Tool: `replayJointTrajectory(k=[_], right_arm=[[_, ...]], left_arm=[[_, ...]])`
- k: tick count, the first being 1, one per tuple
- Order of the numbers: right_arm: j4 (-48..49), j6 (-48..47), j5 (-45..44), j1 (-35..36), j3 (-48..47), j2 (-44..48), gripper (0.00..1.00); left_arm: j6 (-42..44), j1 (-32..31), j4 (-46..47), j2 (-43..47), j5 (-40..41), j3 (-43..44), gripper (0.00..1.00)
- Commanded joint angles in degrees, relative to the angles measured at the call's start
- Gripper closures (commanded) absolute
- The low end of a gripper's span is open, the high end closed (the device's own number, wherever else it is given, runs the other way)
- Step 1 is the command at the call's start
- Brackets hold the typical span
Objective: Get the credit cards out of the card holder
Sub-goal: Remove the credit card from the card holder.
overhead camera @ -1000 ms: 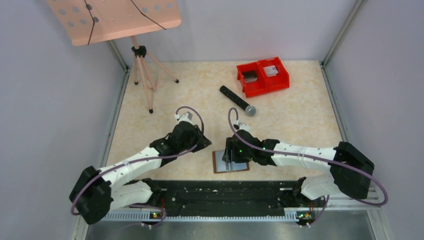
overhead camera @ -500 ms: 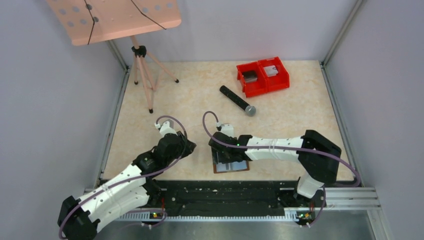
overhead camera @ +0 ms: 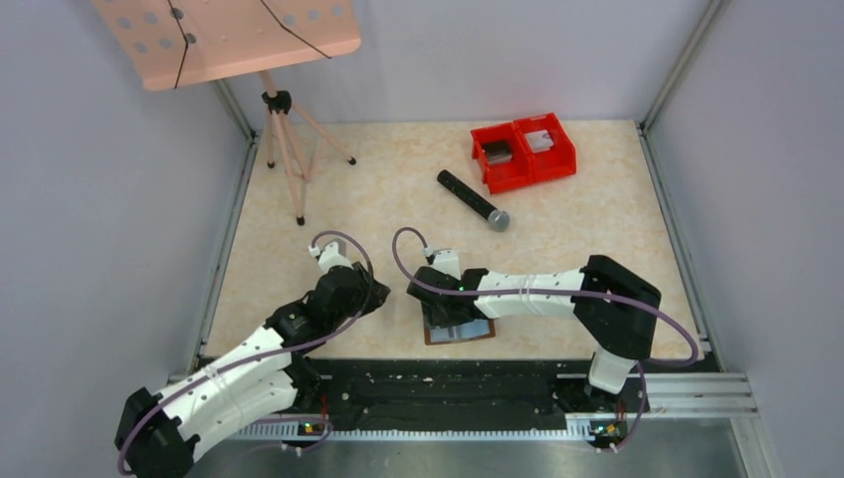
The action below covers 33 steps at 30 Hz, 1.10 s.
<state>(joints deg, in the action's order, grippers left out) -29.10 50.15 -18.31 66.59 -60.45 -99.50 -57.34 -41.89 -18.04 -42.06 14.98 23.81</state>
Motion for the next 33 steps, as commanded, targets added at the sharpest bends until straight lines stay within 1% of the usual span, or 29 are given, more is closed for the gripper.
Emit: replayJointTrajectory(k=[1, 12, 17, 21, 26, 33], right_arm=[[0.88, -0.05, -1.06, 0.49, 1.22, 1.39, 0.46], [9.83, -0.03, 1.36, 0.07, 8.44, 8.23, 0.49], [14.59, -0.01, 4.35, -1.34, 12.53, 10.92, 0.49], [16.73, 0.20, 5.29, -1.97, 15.07, 13.00, 0.49], [19.65, 0.30, 6.48, -2.97, 18.63, 15.97, 0.49], [20.89, -0.03, 7.59, -3.90, 20.19, 17.19, 0.49]], left_arm=[[0.20, 0.23, 3.30, -1.92, -1.06, 0.24, 0.66], [1.12, 0.22, 8.76, -10.44, -8.71, 0.88, 0.67], [2.83, 0.22, 14.80, -16.49, -17.68, 2.04, 0.67], [3.24, 0.13, 17.46, -23.15, -22.63, 4.28, 0.69], [2.69, 0.14, 21.25, -28.63, -25.71, 5.53, 0.71], [2.76, 0.14, 23.67, -31.96, -27.45, 7.21, 0.72]])
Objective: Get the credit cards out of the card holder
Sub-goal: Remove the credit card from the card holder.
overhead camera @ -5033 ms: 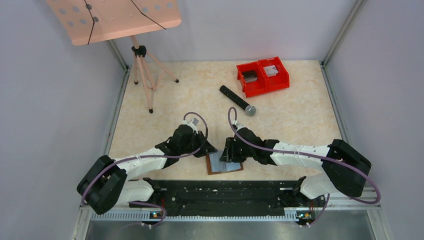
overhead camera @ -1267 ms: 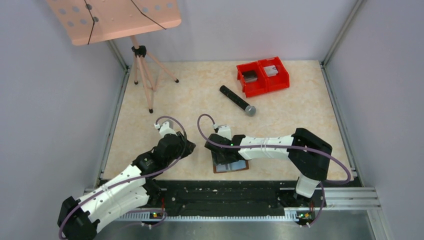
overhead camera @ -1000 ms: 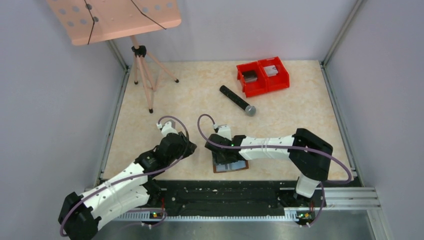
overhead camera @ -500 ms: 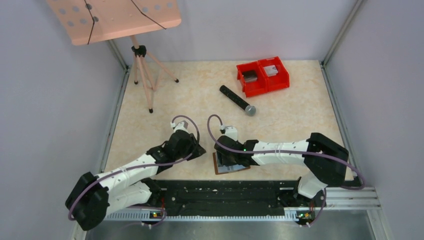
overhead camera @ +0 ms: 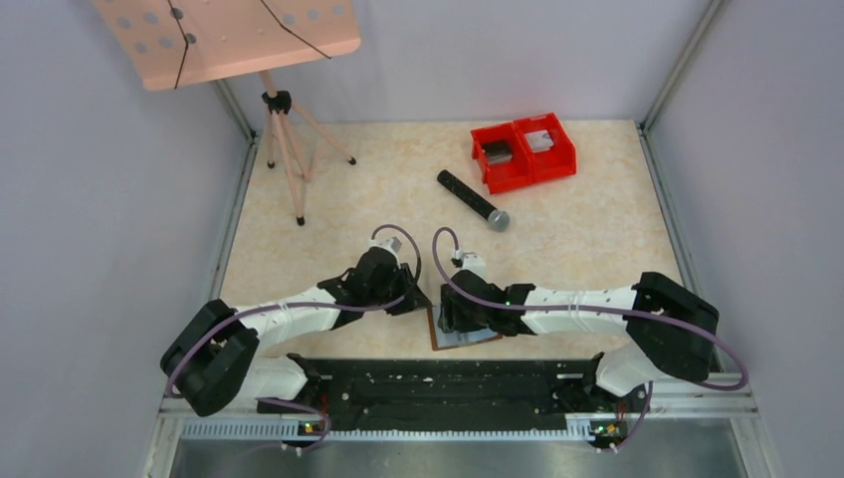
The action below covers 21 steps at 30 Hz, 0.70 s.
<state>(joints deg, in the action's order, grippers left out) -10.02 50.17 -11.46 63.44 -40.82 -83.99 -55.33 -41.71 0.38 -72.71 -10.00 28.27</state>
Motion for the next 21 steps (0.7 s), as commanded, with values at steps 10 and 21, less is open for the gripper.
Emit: replayJointTrajectory(k=[10, 21], right_arm=[[2.14, -0.31, 1.13, -1.18, 0.82, 2.07, 0.49], [2.11, -0.18, 1.30, -1.23, 0.70, 2.04, 0.49]], left_arm=[[0.57, -0.03, 8.93, -5.31, -5.29, 3.17, 0.73], [0.56, -0.04, 8.80, -6.10, -5.30, 2.97, 0.76]])
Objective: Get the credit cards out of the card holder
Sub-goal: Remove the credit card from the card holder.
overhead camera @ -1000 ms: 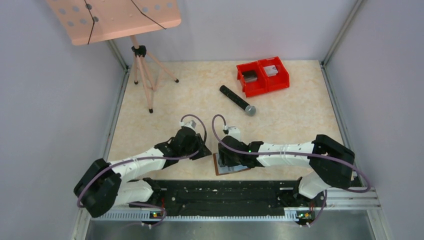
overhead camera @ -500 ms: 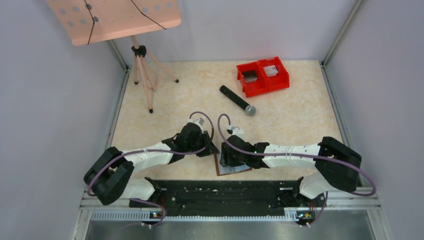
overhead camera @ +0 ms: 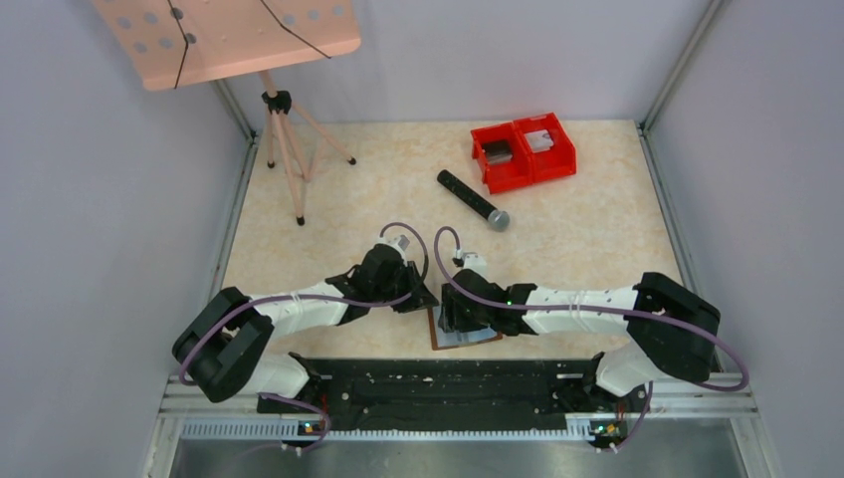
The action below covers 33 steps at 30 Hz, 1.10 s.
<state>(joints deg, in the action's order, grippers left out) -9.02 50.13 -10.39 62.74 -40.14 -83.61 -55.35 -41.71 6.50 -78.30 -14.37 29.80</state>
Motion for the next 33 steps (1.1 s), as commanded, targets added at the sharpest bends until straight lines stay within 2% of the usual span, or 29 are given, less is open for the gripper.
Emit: replayJointTrajectory(k=[1, 14, 23, 33], right_arm=[[1.17, -0.13, 0.14, -0.54, 0.01, 1.71, 0.49], [0.76, -0.19, -0.17, -0.53, 0.06, 1.64, 0.49], [0.41, -0.48, -0.41, -0.59, -0.02, 1.94, 0.49], [-0.26, -0.70, -0.88, -0.64, -0.42, 1.78, 0.49]], left_arm=[[0.51, -0.03, 2.52, -0.53, -0.90, 1.48, 0.77], [-0.06, -0.12, 1.93, -0.08, -0.22, 1.04, 0.80], [-0.19, -0.12, 1.09, 0.74, 0.33, 0.64, 0.76], [-0.06, -0.14, 0.47, 0.61, 1.12, 1.13, 0.80]])
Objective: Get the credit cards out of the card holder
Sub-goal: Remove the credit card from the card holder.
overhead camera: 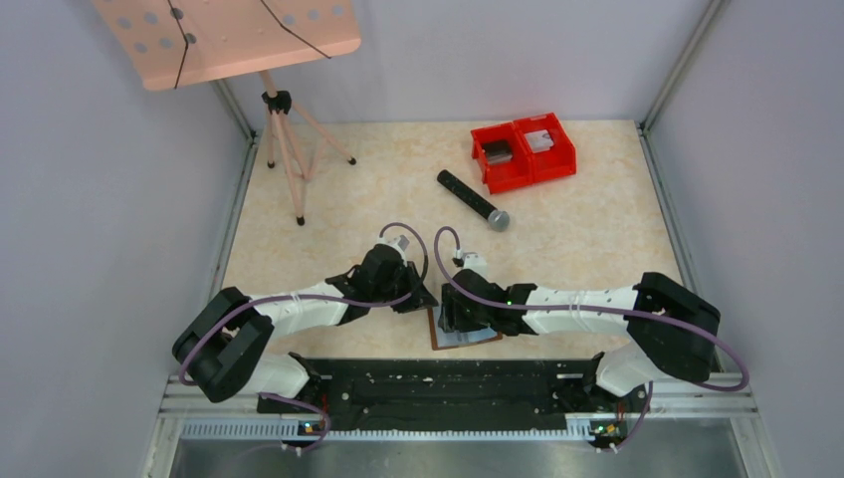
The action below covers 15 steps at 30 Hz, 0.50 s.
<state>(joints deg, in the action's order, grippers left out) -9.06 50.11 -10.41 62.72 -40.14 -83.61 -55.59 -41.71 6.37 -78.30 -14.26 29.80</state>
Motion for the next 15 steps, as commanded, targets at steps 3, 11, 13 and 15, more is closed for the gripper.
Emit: replayJointTrajectory(k=[3, 11, 13, 15], right_arm=[[-0.41, -0.74, -0.98, -0.65, -0.55, 1.79, 0.49], [-0.43, -0.93, -0.90, -0.59, -0.92, 1.38, 0.49], [-0.42, -0.84, -0.86, -0.59, -0.96, 1.44, 0.49], [-0.39, -0.81, -0.89, -0.60, -0.82, 1.52, 0.49]], left_arm=[[0.52, -0.12, -0.13, 1.23, 1.47, 1.35, 0.80], [0.68, -0.12, 0.31, 0.38, 0.74, 1.58, 0.78], [0.50, -0.13, 0.91, -0.18, 0.20, 1.46, 0.78], [0.33, -0.12, 1.46, -0.62, -0.30, 1.41, 0.78]])
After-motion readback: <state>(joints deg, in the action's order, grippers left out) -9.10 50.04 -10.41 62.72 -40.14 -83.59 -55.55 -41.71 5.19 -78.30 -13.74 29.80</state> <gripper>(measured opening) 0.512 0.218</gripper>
